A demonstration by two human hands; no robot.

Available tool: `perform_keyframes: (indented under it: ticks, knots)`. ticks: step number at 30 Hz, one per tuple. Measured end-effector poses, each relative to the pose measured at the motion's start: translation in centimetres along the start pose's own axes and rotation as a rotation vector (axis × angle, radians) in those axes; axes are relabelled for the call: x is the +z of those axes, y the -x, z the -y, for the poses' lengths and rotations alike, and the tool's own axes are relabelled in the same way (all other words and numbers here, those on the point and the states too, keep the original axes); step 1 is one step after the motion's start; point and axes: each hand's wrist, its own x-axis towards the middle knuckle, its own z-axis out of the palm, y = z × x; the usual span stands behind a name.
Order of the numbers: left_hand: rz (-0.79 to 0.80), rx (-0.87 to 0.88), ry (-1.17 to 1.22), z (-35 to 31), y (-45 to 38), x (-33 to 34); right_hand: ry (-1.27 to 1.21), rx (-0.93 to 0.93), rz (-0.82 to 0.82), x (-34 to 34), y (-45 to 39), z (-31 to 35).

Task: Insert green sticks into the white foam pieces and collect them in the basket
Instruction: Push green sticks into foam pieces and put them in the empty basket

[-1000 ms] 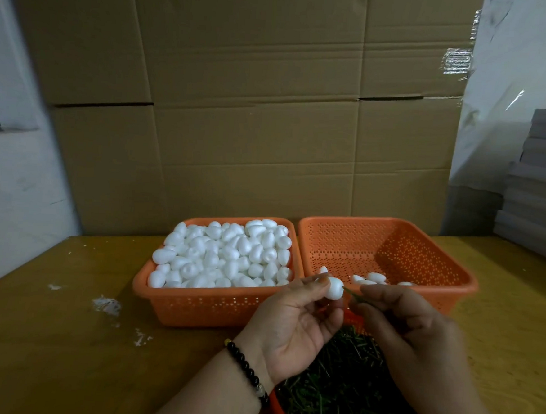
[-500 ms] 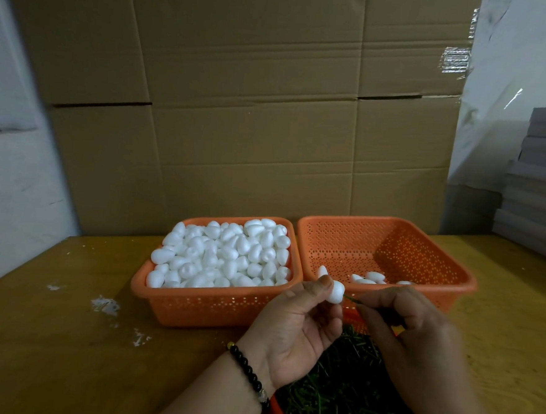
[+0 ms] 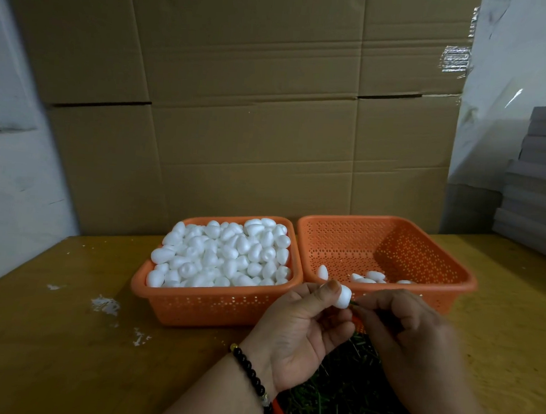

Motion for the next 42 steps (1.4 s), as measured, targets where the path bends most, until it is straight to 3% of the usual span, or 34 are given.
perform_keyframes:
  ticks: [24, 42]
  knots:
    - [0.013, 0.022, -0.004, 0.0, 0.0, -0.2, -0.072, 0.061, 0.071, -0.2, -0.1, 0.4]
    - [0.116, -0.004, 0.027, -0.4, 0.0, -1.0, -0.201, 0.162, 0.065, -0.3, 0.2, 0.8]
